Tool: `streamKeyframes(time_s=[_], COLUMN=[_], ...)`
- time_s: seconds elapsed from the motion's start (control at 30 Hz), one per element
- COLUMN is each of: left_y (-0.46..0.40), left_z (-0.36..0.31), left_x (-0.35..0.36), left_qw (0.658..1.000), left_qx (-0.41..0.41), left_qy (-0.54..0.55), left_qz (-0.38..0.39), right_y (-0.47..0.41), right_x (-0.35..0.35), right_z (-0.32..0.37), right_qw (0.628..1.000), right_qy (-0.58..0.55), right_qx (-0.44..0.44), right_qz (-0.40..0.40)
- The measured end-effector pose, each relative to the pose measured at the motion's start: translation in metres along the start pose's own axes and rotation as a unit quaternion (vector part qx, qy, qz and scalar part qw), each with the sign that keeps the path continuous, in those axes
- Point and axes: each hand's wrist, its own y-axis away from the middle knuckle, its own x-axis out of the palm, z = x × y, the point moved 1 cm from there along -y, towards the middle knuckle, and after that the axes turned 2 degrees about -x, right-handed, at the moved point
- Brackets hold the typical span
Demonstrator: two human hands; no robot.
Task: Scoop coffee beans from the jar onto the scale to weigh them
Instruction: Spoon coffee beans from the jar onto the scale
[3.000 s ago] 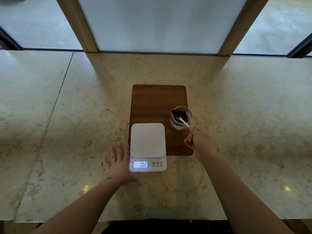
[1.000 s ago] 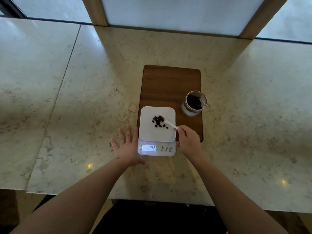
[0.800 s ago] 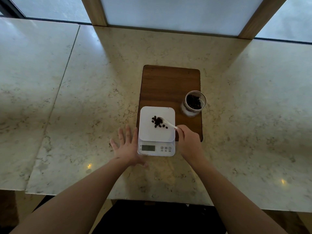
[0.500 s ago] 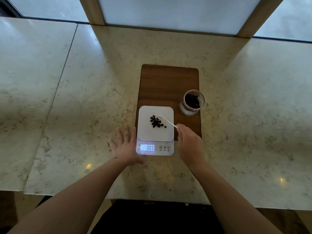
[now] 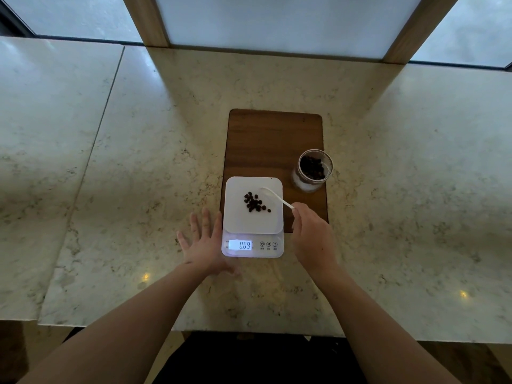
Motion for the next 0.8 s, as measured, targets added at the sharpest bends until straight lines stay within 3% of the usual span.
streamKeyframes(time_s=[0.13, 0.3, 0.47, 0.8], left_y=[0.000, 0.001, 0.003, 0.004], left_z=[0.000, -0.001, 0.000, -0.002], left_x=[0.000, 0.000, 0.001, 0.002], left_qw=[1.000, 1.000, 1.000, 1.000], left_qx=[-0.003, -0.005, -0.003, -0.008], left_qy=[0.001, 0.002, 0.012, 0.020], left_qz=[0.002, -0.001, -0.013, -0.006], right_y=[-0.003, -0.018, -0.039, -0.068], right_x=[-0.001, -0.017, -0.045, -0.059], right_z=[-0.003, -0.021, -0.040, -0.046], right_qw=[1.000, 0.992, 0.986, 0.986], right_qy=[-0.001, -0.040, 0.002, 0.141], right_qx=[-0.004, 0.066, 0.097, 0.078], right_qz=[-0.017, -0.098, -0.137, -0.043])
